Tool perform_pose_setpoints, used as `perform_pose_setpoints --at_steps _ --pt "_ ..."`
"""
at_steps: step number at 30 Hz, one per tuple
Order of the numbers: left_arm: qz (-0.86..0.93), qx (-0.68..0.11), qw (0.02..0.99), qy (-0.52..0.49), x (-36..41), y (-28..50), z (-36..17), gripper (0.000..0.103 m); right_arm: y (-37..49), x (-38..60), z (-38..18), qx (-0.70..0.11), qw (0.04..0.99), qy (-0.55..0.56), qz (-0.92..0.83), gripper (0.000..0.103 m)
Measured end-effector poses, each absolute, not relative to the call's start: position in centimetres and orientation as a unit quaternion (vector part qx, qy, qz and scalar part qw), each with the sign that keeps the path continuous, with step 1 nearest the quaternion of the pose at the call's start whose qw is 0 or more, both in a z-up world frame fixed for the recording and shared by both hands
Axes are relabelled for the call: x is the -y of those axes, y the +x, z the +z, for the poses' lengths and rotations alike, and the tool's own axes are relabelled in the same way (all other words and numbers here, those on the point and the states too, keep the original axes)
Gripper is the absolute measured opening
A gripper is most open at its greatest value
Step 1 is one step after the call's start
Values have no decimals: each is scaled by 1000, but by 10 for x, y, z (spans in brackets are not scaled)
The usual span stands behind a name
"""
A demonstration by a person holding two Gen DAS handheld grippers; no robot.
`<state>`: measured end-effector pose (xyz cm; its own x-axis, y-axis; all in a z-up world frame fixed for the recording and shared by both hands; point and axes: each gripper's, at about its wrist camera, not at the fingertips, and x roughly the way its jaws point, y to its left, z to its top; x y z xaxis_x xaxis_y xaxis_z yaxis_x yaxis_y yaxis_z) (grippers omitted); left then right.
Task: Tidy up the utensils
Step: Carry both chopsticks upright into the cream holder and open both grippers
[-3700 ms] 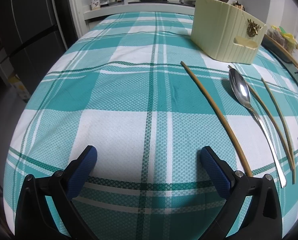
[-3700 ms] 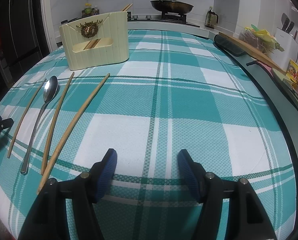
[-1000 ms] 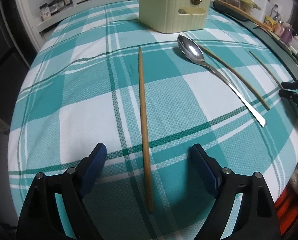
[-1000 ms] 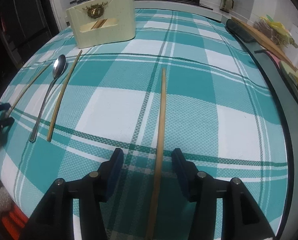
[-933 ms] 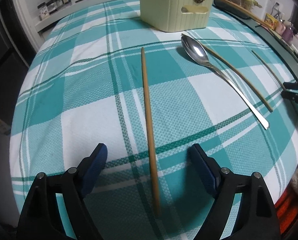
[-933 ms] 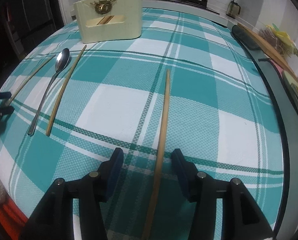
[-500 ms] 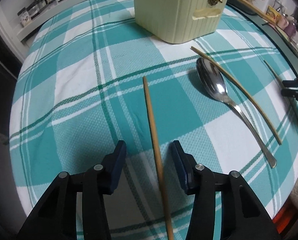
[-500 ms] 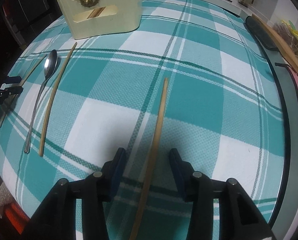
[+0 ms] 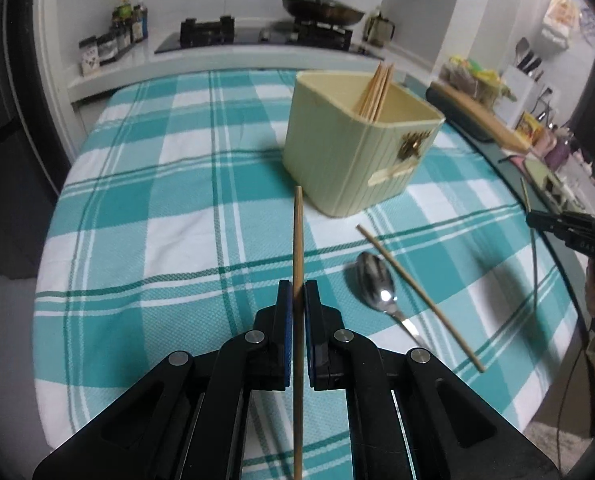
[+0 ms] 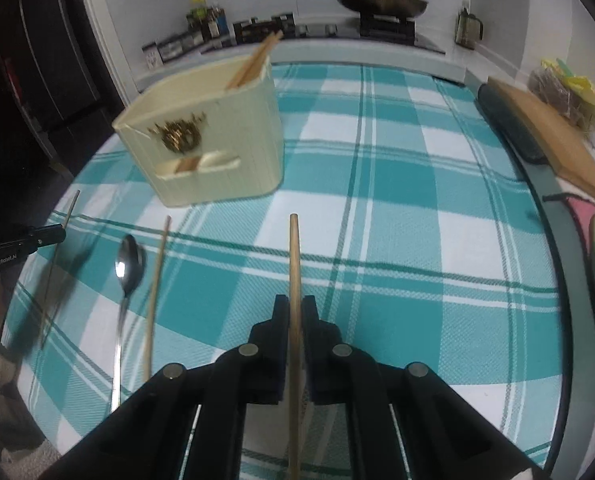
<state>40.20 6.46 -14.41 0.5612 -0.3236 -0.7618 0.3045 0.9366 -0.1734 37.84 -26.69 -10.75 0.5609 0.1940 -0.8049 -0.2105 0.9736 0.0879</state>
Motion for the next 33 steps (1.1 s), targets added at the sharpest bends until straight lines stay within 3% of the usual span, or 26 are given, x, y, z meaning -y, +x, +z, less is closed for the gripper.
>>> perform_pose_setpoints --at_steps 8,17,25,33 --pt "-203 -345 915 -42 -85 344 -82 4 325 264 -36 -364 921 -14 139 7" --pt "-205 -301 930 -52 -82 323 -53 4 304 255 -5 -299 943 3 145 7" --pt "-203 -297 932 -34 -73 330 -45 4 321 248 0 -312 938 -5 150 7" --pt "-210 -193 956 -71 -68 362 39 4 355 242 58 -247 958 -13 148 7"
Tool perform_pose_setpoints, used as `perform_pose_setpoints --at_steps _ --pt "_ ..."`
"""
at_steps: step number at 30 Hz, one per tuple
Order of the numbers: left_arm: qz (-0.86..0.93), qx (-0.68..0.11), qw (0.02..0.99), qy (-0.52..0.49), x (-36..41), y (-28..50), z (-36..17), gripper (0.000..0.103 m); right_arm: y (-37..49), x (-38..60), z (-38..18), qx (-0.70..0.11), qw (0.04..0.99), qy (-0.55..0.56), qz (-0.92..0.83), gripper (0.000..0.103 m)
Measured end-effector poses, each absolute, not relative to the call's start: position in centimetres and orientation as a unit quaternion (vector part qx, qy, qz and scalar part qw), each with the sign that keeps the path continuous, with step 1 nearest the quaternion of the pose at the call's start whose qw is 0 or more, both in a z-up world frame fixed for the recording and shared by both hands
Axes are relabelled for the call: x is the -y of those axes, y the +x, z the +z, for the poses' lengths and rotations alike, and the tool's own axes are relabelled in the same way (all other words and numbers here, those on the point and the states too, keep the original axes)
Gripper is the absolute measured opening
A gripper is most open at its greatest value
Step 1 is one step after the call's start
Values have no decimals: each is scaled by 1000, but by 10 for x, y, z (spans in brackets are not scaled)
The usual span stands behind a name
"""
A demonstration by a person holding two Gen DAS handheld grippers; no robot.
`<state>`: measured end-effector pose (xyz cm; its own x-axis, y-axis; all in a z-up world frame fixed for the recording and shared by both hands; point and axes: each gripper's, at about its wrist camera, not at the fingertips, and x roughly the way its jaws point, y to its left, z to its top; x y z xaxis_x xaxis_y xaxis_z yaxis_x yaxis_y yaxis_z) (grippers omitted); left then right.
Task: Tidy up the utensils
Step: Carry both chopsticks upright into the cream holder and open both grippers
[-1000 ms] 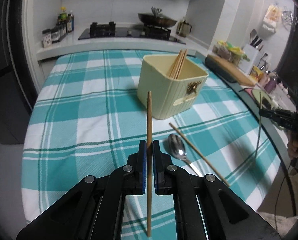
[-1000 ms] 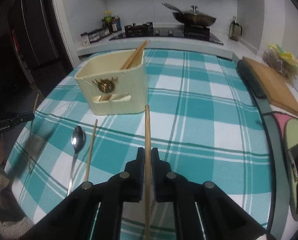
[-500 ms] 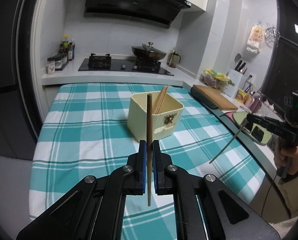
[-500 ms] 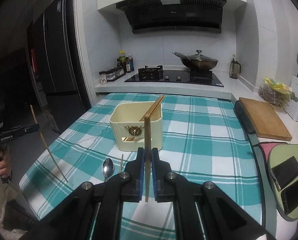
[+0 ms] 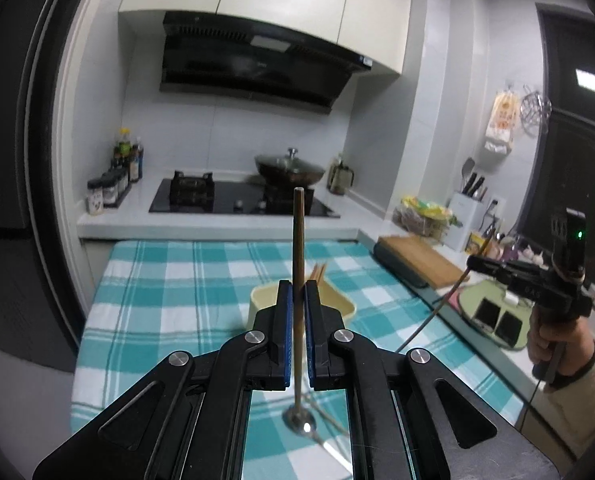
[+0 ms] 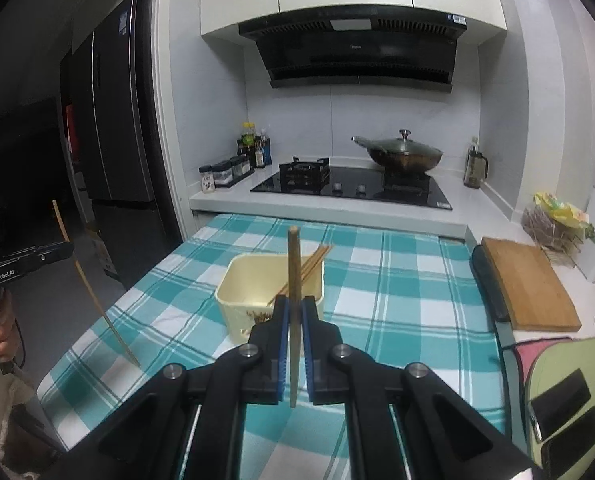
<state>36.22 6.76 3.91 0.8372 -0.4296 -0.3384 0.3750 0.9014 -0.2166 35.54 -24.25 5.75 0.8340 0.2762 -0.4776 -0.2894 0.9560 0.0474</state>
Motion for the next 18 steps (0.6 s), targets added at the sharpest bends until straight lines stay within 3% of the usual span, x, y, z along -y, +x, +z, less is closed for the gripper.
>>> perform_pose_setpoints --at_steps 5,9,18 --pt "-200 -141 966 -85 -42 409 73 4 387 229 92 -187 971 -3 151 7" --pt "-185 -167 966 -72 -11 461 61 4 425 214 90 -171 973 -4 157 7" --pt "-182 -323 927 -52 35 548 -29 4 535 201 9 -328 922 61 195 7"
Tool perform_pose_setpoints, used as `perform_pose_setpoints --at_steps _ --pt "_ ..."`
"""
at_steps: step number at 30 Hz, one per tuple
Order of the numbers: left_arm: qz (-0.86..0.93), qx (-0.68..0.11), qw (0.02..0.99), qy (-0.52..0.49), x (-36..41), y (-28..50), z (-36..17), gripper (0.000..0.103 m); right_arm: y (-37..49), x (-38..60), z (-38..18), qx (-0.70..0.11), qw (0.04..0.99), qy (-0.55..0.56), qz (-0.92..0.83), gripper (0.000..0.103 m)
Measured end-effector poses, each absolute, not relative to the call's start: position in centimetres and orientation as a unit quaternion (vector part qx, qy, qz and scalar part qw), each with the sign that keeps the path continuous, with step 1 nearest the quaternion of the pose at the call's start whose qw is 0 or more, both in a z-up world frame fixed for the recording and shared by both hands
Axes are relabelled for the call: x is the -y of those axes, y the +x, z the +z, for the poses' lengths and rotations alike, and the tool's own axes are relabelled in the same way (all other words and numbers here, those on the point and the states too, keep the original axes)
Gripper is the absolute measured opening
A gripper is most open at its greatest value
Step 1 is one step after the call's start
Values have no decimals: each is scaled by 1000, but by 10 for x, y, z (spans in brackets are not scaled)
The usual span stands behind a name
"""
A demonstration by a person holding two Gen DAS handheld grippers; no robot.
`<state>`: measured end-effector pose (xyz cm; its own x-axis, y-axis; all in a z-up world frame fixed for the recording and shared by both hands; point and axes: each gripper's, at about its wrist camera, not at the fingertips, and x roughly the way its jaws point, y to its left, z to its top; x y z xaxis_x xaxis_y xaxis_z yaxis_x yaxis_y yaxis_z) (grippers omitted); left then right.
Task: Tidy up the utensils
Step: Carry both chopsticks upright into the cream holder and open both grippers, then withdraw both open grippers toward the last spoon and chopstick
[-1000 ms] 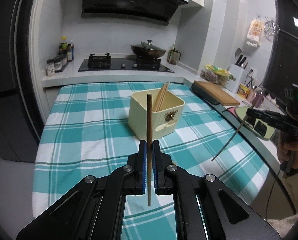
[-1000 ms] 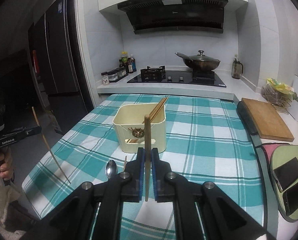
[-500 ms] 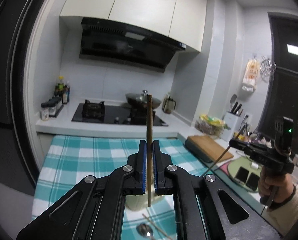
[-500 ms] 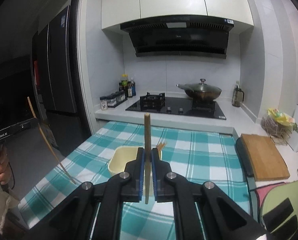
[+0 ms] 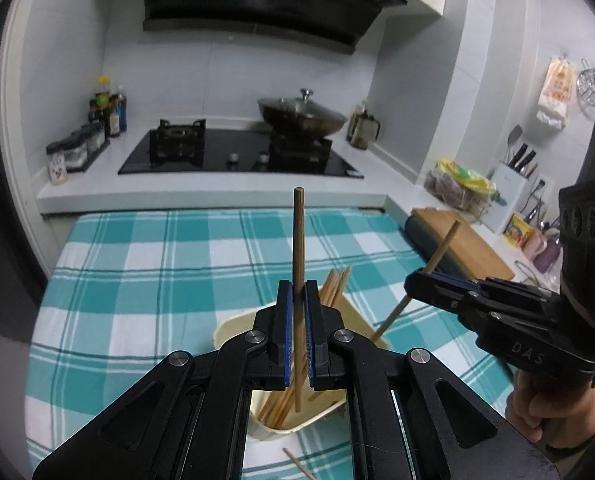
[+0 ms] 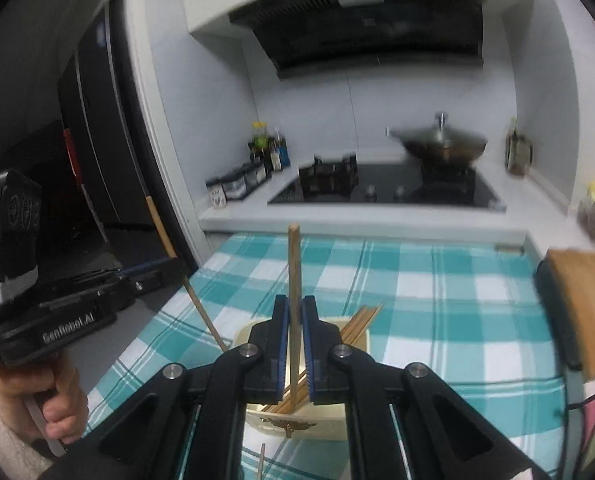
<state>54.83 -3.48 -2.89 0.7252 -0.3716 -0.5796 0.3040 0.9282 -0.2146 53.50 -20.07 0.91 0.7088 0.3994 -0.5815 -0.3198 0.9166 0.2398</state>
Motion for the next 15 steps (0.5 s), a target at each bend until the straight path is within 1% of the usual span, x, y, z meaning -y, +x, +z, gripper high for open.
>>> perform_pose_setpoints --at_steps 5,6,7,8,9,10,11,12,13,14,15 --pt "-188 -379 906 -35 58 569 -65 5 573 196 -36 -396 891 100 198 7" --pt "-185 -390 901 -34 62 572 -69 6 575 196 -44 -407 887 103 192 9" --pt "-182 -403 896 -34 64 575 -75 13 579 193 -51 -414 886 101 181 11" --pt "-178 -412 893 -35 64 576 -77 25 582 192 -54 -420 887 93 169 12" --pt "-174 -417 891 -39 62 573 -78 31 581 190 -56 -422 888 85 160 22" --pt "-174 -416 892 -40 59 569 -77 42 581 191 -57 -421 890 82 155 31" --pt "-174 -414 893 -39 54 562 -76 53 576 194 -54 -413 894 85 153 47" --pt "-171 -411 895 -34 49 554 -74 59 569 199 -50 -402 898 90 152 49" --pt "-166 -410 897 -27 42 544 -73 70 562 203 -46 -396 901 92 152 49" --pt "-161 -410 898 -21 36 536 -73 77 557 208 -44 -393 903 90 152 50" --pt "-157 -411 898 -15 27 524 -75 80 549 213 -40 -389 905 86 150 51"
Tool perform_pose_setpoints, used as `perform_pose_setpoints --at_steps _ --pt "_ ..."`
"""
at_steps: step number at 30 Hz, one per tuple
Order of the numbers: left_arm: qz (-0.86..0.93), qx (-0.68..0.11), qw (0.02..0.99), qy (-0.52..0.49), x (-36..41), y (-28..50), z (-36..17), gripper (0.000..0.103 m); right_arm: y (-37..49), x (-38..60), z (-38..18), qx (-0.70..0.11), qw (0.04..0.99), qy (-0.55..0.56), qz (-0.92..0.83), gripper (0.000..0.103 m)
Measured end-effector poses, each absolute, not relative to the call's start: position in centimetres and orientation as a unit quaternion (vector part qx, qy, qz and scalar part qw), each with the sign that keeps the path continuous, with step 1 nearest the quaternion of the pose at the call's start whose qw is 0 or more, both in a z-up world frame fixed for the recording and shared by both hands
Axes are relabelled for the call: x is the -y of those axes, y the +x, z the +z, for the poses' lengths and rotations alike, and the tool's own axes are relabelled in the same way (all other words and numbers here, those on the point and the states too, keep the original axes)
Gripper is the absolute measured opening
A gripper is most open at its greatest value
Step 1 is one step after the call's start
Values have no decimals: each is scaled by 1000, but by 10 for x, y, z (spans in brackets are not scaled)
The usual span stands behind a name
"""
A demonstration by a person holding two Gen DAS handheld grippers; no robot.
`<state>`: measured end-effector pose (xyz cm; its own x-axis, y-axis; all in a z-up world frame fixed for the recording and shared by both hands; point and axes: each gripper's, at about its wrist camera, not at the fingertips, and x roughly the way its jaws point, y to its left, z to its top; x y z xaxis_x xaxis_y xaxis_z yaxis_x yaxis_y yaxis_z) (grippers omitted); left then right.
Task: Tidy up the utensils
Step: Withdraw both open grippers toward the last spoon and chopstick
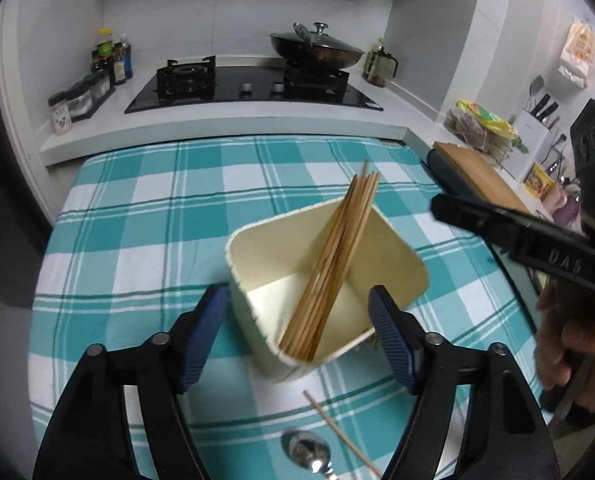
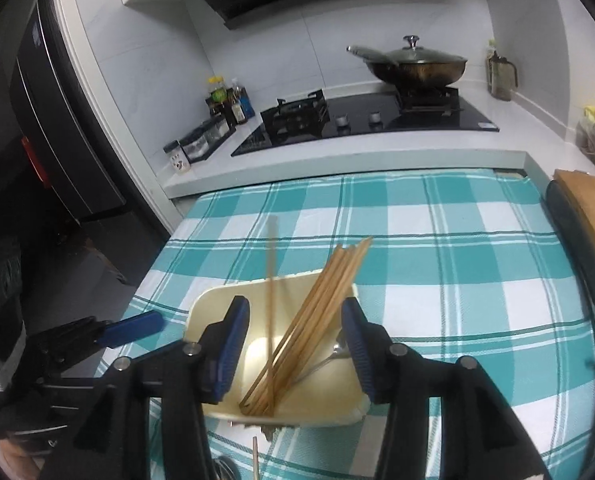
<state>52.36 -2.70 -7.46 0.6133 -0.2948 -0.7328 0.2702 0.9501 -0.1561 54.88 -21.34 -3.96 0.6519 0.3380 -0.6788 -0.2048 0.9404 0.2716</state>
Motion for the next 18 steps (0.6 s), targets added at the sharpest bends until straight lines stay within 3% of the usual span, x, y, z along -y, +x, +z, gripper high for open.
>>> perform_pose_setpoints --at_steps 5,13,18 --pt "-126 -422 898 -2 -21 458 -108 95 497 242 -46 -402 906 46 127 61" --pt "-44 -462 885 -36 -59 366 -215 95 378 275 -151 -463 884 6 61 61" --pt "-31 -459 888 -16 -42 352 -239 96 334 271 -196 -471 881 -31 26 61"
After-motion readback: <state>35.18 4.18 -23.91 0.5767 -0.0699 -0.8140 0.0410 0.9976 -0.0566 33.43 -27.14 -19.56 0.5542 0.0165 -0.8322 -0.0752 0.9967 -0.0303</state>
